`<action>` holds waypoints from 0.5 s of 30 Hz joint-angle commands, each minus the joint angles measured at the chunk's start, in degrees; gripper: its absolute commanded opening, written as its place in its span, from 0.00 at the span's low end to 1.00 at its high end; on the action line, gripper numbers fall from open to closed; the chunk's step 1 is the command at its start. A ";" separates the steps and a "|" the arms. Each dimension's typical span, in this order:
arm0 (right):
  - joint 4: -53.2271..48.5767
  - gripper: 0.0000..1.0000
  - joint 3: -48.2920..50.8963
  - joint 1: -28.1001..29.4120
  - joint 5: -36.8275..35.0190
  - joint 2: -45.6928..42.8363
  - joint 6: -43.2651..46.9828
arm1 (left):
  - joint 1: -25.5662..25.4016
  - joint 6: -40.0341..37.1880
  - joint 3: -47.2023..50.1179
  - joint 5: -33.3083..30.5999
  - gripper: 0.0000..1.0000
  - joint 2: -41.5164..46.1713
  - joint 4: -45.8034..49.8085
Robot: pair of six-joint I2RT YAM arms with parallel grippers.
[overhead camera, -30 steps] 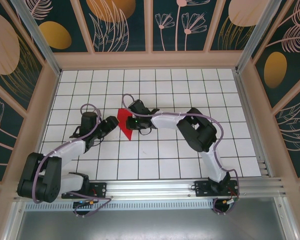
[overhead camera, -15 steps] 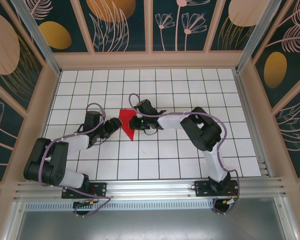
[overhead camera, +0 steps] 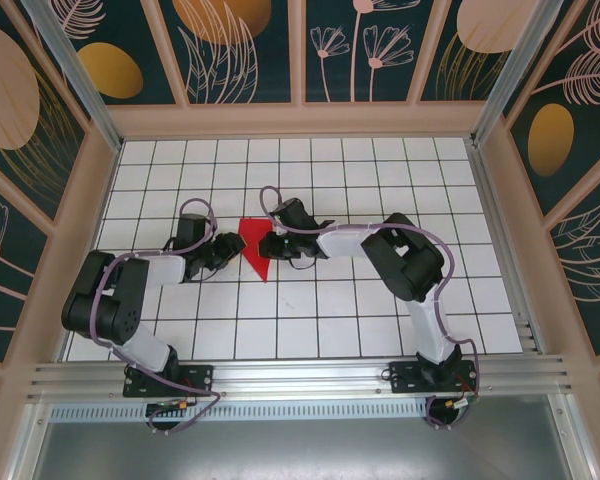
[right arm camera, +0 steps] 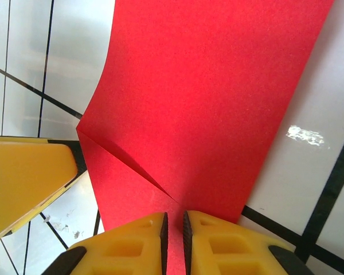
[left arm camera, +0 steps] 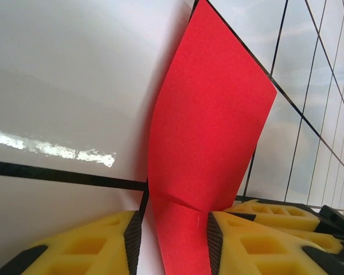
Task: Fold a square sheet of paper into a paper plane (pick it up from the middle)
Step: Fold the wing for the fifth time at the center of the table.
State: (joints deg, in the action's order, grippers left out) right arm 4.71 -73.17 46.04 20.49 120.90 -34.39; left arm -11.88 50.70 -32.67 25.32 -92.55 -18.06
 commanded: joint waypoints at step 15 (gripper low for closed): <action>-0.45 0.30 2.68 -2.12 -1.15 -2.50 2.85 | 0.53 0.87 -0.68 3.56 0.05 -2.86 -5.75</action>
State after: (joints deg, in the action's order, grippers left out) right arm 5.78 -72.18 45.23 22.13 120.20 -33.67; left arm -11.88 51.31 -32.97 28.08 -94.72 -21.19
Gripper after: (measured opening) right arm 0.287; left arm 0.062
